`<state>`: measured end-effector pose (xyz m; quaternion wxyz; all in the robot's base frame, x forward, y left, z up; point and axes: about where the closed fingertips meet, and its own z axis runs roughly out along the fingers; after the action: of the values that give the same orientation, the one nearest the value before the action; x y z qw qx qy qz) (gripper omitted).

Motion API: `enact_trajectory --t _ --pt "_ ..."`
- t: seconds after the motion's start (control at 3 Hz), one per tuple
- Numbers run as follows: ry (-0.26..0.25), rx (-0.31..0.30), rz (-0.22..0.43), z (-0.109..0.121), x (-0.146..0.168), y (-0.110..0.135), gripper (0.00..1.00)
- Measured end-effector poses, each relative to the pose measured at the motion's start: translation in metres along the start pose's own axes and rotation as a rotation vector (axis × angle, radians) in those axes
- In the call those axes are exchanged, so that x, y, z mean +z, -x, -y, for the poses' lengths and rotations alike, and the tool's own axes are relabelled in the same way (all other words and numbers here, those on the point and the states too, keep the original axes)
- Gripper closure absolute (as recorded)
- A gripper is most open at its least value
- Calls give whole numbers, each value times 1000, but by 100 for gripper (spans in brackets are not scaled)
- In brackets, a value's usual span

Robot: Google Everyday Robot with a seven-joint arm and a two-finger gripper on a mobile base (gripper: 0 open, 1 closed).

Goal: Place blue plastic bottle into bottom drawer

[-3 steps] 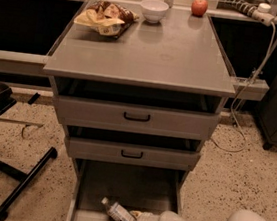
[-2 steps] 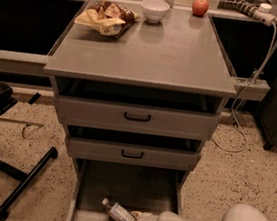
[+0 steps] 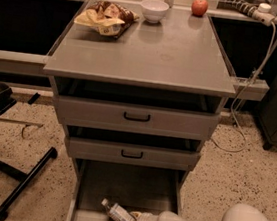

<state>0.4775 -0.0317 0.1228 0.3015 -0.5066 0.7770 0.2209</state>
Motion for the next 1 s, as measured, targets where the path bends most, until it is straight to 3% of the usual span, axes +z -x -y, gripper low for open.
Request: enact_trajectory --t 0.67,1.0 --pt "0 0 0 0 0 0 12" --pt "0 0 0 0 0 0 0"
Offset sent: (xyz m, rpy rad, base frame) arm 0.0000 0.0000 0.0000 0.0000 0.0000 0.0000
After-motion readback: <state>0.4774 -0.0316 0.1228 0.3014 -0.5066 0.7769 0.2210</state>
